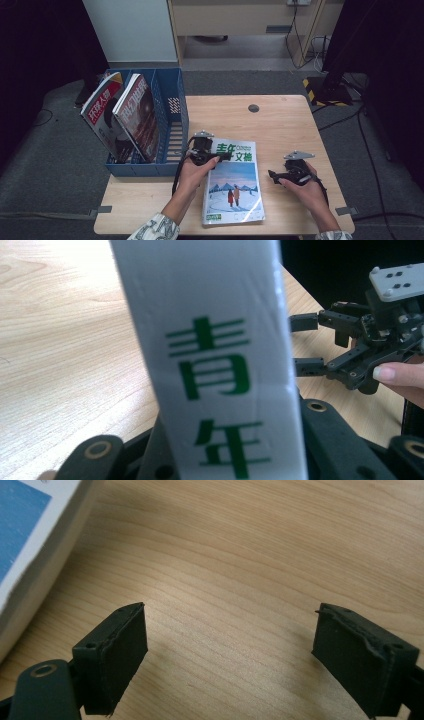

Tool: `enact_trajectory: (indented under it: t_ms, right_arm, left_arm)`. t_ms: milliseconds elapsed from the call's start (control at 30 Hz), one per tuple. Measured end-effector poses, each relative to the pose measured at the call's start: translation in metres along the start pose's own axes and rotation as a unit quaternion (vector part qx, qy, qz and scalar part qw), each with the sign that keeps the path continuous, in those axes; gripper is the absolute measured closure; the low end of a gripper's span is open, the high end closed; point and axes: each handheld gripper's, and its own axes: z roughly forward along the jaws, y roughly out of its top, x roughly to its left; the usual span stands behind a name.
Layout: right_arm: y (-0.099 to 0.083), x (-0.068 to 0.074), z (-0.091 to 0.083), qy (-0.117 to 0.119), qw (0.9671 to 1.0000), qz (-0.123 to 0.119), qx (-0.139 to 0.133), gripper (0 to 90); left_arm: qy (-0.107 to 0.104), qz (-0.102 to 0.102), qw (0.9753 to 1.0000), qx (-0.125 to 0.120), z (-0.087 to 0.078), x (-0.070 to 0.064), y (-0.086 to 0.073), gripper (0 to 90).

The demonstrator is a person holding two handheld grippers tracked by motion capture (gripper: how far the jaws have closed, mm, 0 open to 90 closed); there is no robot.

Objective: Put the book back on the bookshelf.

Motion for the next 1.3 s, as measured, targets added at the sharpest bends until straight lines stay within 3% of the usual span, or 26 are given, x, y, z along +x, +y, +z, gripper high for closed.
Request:
enact_trajectory:
  t_ms: [467,800,1300]
  right_arm:
    - [-0.004,-0.003,0.002,-0.015,0.9998,-0.006,0.011,14.2]
    - [-0.005,-0.004,0.003,-0.02,0.9997,-0.012,0.004,13.6]
    - [-0.006,-0.005,0.007,-0.026,0.9995,-0.006,-0.015,10.6]
  left_arm:
    - [0.009,0.008,0.9999,-0.008,-0.008,0.001,0.005,71.7]
    - [0.026,0.056,0.9981,-0.003,-0.02,-0.024,0.04,73.5]
    - [0.048,0.091,0.9941,-0.033,-0.053,-0.045,0.081,73.6]
